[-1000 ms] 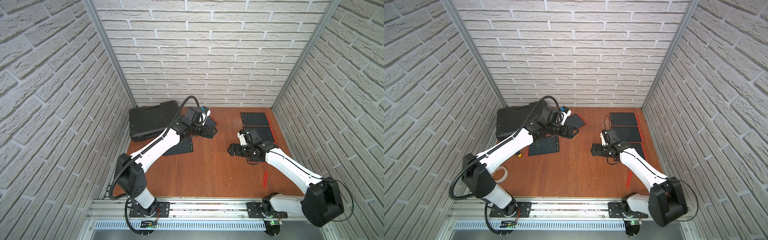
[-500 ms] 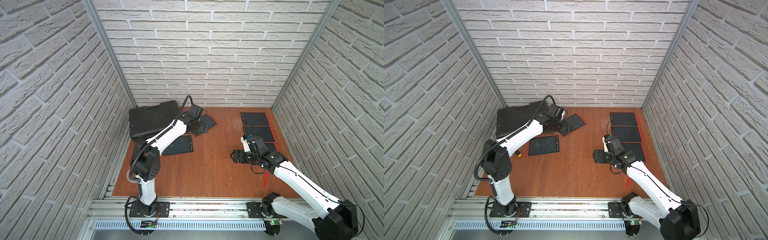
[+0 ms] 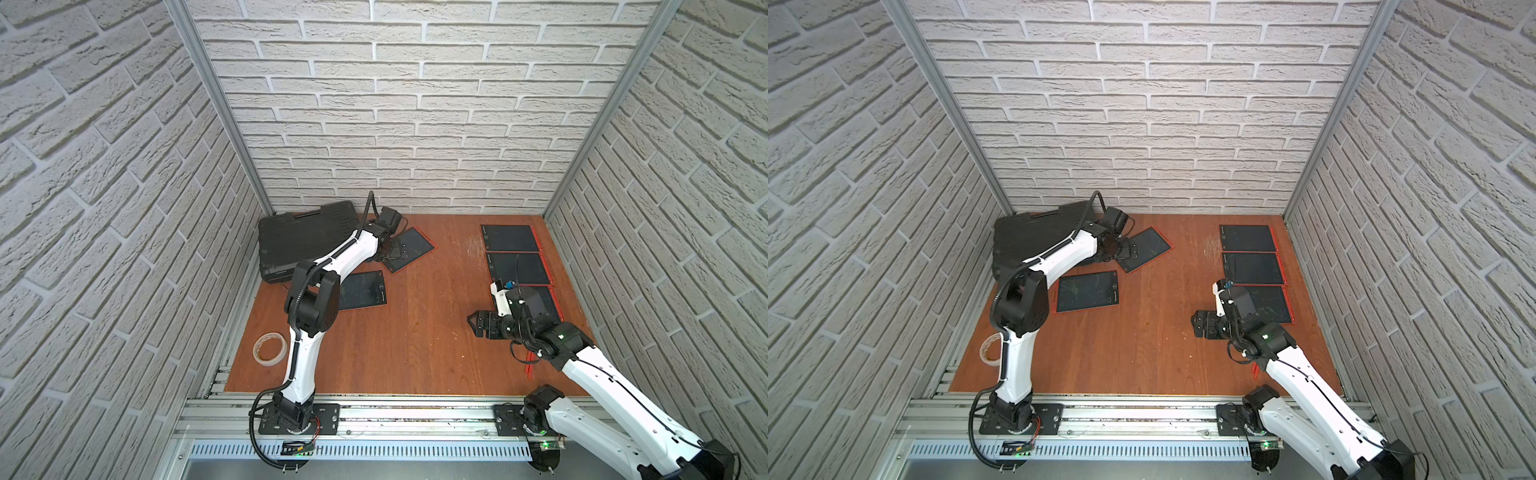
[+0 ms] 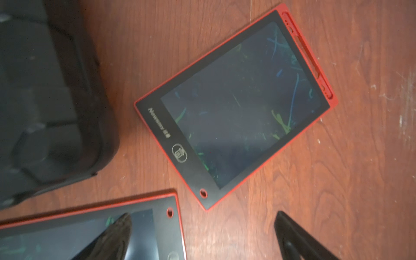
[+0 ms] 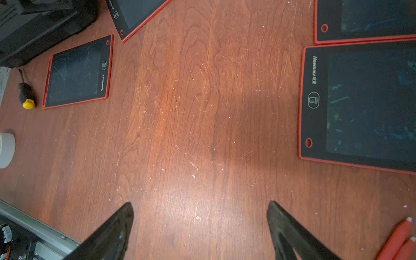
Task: Place the stylus back onto the writing tablet
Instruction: Move the writing tablet to the center of the board.
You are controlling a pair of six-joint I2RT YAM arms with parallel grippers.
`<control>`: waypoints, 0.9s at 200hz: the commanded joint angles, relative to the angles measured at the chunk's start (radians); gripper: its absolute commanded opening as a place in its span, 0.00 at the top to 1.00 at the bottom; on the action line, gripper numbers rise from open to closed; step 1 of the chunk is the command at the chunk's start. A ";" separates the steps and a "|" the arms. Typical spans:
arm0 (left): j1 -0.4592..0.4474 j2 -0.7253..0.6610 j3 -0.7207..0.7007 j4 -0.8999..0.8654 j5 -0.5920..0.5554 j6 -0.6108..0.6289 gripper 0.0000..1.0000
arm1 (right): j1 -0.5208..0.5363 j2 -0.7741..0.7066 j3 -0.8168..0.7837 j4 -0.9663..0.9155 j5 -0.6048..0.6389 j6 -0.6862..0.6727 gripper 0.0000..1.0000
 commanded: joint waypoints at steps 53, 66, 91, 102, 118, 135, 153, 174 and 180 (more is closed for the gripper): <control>0.012 0.152 0.181 0.170 -0.055 -0.005 0.02 | 0.009 -0.061 -0.051 0.010 -0.044 0.047 0.09; 0.017 0.186 0.214 0.191 -0.077 -0.001 0.02 | 0.010 -0.063 -0.056 0.013 -0.046 0.046 0.09; 0.032 0.272 0.318 0.179 -0.112 -0.026 0.02 | 0.010 -0.065 -0.061 0.013 -0.047 0.046 0.09; 0.041 0.311 0.382 0.152 -0.109 -0.045 0.02 | 0.010 -0.070 -0.063 0.014 -0.053 0.048 0.09; 0.048 0.368 0.477 0.083 -0.116 -0.102 0.02 | 0.010 -0.074 -0.071 0.023 -0.055 0.052 0.09; 0.059 0.414 0.541 0.053 -0.099 -0.155 0.02 | 0.010 -0.072 -0.082 0.033 -0.061 0.056 0.09; 0.074 0.437 0.561 0.050 -0.072 -0.211 0.02 | 0.010 -0.075 -0.086 0.034 -0.068 0.059 0.09; 0.090 0.451 0.560 0.057 -0.045 -0.251 0.02 | 0.011 -0.089 -0.092 0.025 -0.064 0.062 0.09; 0.095 0.457 0.561 0.059 -0.032 -0.259 0.02 | 0.011 -0.092 -0.094 0.025 -0.059 0.063 0.09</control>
